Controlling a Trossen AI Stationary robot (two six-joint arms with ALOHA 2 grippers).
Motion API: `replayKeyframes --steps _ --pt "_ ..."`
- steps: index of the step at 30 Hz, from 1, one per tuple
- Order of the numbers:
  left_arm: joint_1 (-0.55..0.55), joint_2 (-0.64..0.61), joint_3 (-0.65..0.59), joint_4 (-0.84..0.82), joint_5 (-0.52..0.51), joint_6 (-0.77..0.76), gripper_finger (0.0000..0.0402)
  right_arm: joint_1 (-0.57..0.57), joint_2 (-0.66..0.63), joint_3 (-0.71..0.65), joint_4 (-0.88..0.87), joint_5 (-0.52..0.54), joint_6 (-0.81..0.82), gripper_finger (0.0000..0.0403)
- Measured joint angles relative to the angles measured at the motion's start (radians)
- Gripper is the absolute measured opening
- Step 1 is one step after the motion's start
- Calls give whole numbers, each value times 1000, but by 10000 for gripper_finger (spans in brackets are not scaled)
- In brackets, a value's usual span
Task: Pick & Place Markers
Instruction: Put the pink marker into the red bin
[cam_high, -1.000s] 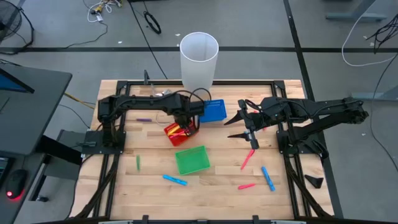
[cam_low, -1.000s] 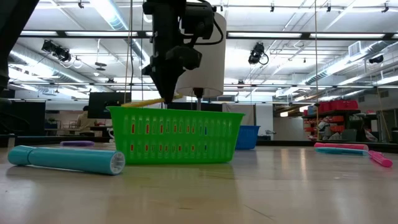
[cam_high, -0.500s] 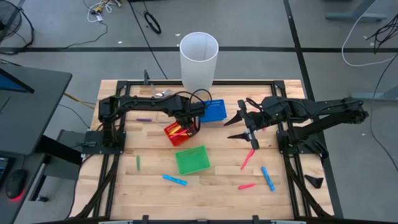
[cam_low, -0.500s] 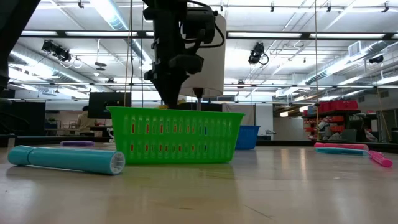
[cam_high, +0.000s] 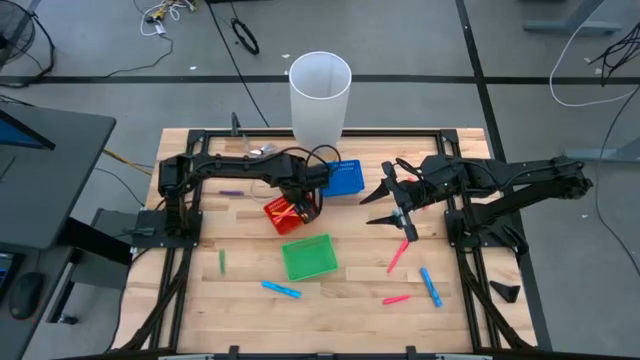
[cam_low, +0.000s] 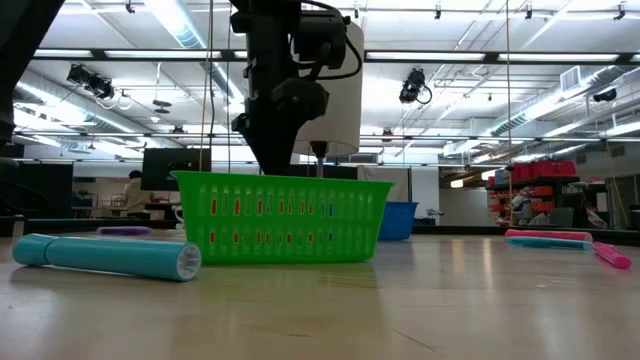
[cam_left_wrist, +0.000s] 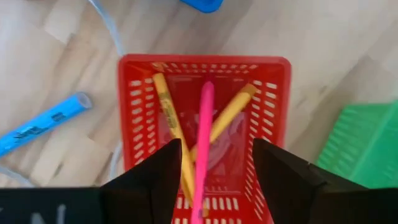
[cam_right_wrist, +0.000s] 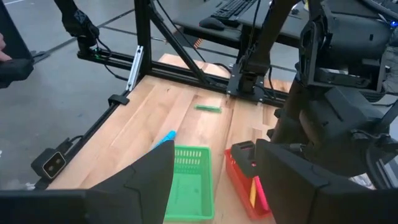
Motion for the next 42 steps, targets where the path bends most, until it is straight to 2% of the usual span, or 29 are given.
replayKeyframes --steps 5,8,12,19,28,32,35,42 --pt "-15 -12 0 -1 58 -3 198 0 0 0 -4 2 -2 228" --pt "-50 -38 0 -2 33 -25 197 0 0 0 -20 2 -2 228" --pt "-118 -82 0 20 -75 -25 197 0 5 0 -35 3 -16 228" --pt "-266 -148 1 83 -335 -20 197 -1 13 0 -72 3 -24 228" --pt "-420 -224 -22 128 -551 16 197 -1 20 0 -93 3 -24 228" --pt "-471 -299 -122 220 -600 17 197 -1 21 0 -98 3 -24 228" --pt "-505 -373 -242 355 -613 17 197 0 21 0 -99 3 -24 228" --pt "-569 -547 -536 775 -641 78 197 0 21 0 -103 3 55 228"
